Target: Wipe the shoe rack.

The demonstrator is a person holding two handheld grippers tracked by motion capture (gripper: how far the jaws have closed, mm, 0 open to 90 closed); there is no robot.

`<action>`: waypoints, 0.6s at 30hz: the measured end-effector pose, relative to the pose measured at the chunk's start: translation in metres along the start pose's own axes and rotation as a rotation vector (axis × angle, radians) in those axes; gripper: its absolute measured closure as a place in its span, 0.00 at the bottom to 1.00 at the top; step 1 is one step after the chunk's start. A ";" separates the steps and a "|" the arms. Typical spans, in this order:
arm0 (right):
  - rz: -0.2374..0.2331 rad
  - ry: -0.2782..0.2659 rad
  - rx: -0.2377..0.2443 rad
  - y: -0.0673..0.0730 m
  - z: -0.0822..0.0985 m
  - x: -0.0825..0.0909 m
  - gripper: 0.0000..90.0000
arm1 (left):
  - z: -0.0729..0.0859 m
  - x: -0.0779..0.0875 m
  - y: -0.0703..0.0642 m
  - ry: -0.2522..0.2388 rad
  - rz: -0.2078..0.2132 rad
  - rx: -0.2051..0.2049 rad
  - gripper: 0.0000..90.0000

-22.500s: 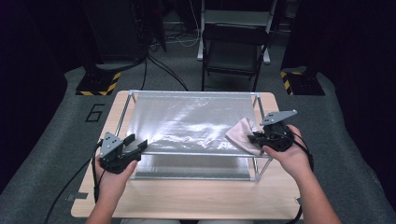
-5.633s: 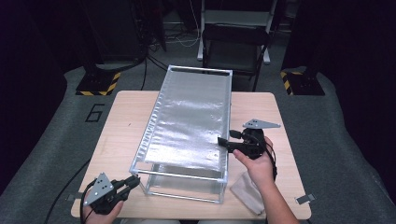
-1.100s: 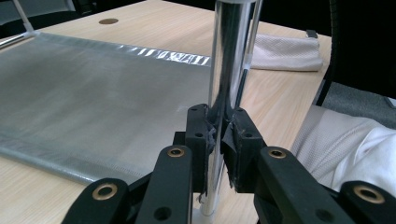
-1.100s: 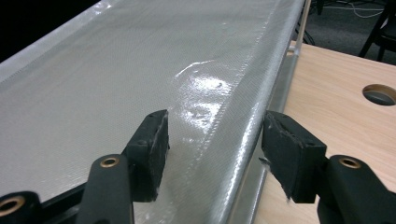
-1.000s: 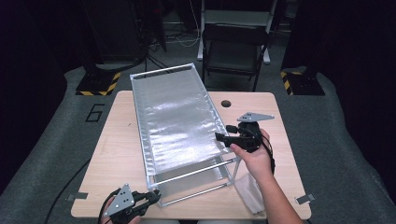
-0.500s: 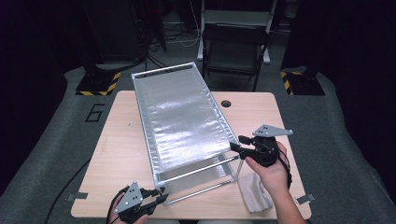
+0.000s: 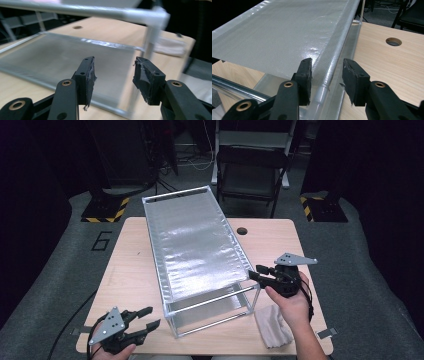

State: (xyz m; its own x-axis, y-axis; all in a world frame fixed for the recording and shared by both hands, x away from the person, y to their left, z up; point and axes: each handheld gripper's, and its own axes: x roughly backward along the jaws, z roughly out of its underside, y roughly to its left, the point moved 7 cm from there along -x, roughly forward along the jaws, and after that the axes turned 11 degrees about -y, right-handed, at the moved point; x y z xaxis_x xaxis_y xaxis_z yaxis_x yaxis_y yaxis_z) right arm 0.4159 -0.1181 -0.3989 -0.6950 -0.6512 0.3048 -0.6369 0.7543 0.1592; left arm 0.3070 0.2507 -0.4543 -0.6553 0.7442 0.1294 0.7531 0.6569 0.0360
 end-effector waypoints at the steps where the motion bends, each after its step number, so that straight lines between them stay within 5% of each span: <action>1: -0.001 0.000 -0.001 0.000 0.000 0.000 0.66 | -0.003 -0.002 0.005 -0.009 -0.023 0.013 0.56; 8: 0.002 -0.010 -0.014 0.000 0.001 0.000 0.64 | -0.028 -0.020 0.042 -0.029 -0.087 0.038 0.53; 18: 0.018 -0.021 0.009 0.004 0.001 0.005 0.53 | -0.068 -0.056 0.083 -0.032 -0.124 0.024 0.47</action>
State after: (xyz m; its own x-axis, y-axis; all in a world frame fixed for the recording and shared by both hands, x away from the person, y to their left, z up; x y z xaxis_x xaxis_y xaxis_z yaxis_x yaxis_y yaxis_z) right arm 0.4089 -0.1185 -0.3977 -0.7128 -0.6395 0.2879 -0.6274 0.7649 0.1457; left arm 0.4098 0.2550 -0.3913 -0.7450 0.6604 0.0942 0.6649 0.7465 0.0257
